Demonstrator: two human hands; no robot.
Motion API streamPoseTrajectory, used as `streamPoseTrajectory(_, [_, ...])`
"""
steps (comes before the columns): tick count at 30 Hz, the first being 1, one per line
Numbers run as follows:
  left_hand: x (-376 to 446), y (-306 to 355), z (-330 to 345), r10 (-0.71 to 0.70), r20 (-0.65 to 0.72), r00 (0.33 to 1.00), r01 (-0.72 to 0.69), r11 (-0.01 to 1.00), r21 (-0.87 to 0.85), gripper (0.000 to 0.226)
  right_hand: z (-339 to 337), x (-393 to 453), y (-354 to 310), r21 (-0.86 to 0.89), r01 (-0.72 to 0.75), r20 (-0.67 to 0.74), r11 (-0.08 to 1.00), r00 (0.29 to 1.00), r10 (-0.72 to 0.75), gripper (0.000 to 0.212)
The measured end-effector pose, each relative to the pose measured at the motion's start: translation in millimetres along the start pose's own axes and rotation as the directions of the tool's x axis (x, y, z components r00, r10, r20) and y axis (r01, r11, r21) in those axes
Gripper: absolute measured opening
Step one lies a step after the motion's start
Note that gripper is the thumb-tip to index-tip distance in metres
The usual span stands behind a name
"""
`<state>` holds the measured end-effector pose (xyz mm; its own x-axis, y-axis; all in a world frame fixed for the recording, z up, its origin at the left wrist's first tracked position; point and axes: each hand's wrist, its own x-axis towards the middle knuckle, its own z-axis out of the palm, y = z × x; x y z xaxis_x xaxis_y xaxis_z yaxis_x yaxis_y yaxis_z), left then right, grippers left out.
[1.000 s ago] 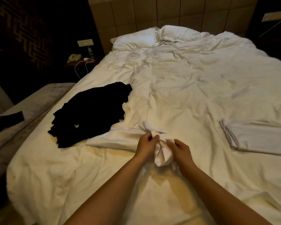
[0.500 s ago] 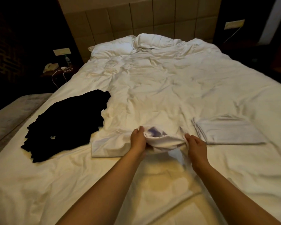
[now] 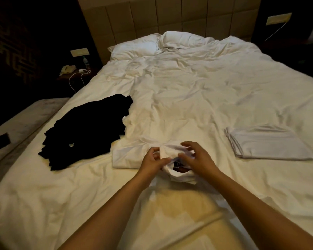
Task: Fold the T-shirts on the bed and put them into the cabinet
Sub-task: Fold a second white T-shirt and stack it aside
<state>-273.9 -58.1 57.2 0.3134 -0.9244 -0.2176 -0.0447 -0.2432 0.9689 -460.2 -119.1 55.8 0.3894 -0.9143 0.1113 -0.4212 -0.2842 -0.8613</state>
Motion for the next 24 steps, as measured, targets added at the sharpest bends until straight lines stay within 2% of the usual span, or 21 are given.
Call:
streamPoseTrajectory(2, [-5.5,1.0,-2.6,0.049,0.025,0.998,-0.051,0.998,0.045,0.056,7.1,9.4,-4.2,-0.134,0.015,0.143,0.991,0.990,0.004,0.024])
streamPoseTrajectory(4, [-10.4,-1.4,-5.7,0.103,0.037,0.994,-0.105,0.991,0.079,0.054,9.6,15.8,-5.6,-0.078,-0.059,0.141,0.995,0.988,0.069,0.006])
streamPoseTrajectory(6, [-12.5,-1.6,-10.9,0.187,0.022,0.982,-0.188,0.972,0.137,0.034,9.8,20.0,-9.1,0.081,-0.114,0.079,0.990,0.991,0.107,0.009])
streamPoseTrajectory(9, [-11.9,-2.0,-21.3,0.234,0.042,0.971,-0.237,0.956,0.175,0.004,11.5,23.3,-22.5,0.078,-0.059,0.022,0.995,0.998,0.058,0.015])
streamPoseTrajectory(11, [-10.8,-3.7,-26.1,0.260,0.033,0.965,-0.261,0.937,0.233,0.004,15.0,24.7,-33.7,0.041,-0.035,0.037,0.999,0.999,0.033,0.016])
streamPoseTrajectory(13, [-10.8,-5.7,-29.2,0.281,-0.037,0.959,-0.258,0.921,0.292,0.005,18.2,27.4,-44.7,0.040,-0.028,0.089,0.999,0.996,0.025,0.017])
streamPoseTrajectory(15, [-11.9,-4.4,-33.0,0.204,-0.161,0.966,-0.176,0.969,0.174,0.012,20.6,32.3,-58.4,0.029,-0.014,0.124,0.999,0.992,0.010,0.018])
streamPoseTrajectory(17, [-13.4,-2.0,-37.5,0.021,-0.245,0.969,-0.047,0.994,-0.101,0.019,20.0,39.7,-69.0,-0.015,0.006,0.154,1.000,0.988,-0.003,0.019])
streamPoseTrajectory(20, [-17.0,-7.6,-48.9,-0.203,-0.302,0.931,0.061,0.905,-0.421,0.024,20.0,46.5,-79.0,-0.127,-0.009,0.362,0.992,0.931,0.055,0.024])
streamPoseTrajectory(22, [-19.4,-17.1,-63.3,-0.293,-0.343,0.892,0.111,0.879,-0.463,0.022,25.1,49.1,-79.8,-0.272,0.040,0.445,0.962,0.891,0.089,0.020])
streamPoseTrajectory(23, [-19.5,-22.3,-71.4,-0.285,-0.358,0.889,0.147,0.919,-0.365,0.018,27.6,49.8,-80.4,-0.328,0.071,0.436,0.942,0.896,0.084,0.019])
streamPoseTrajectory(24, [-21.4,-26.4,-79.4,-0.233,-0.342,0.910,0.173,0.965,-0.196,0.017,31.6,50.2,-82.0,-0.353,0.095,0.420,0.931,0.905,0.067,0.018])
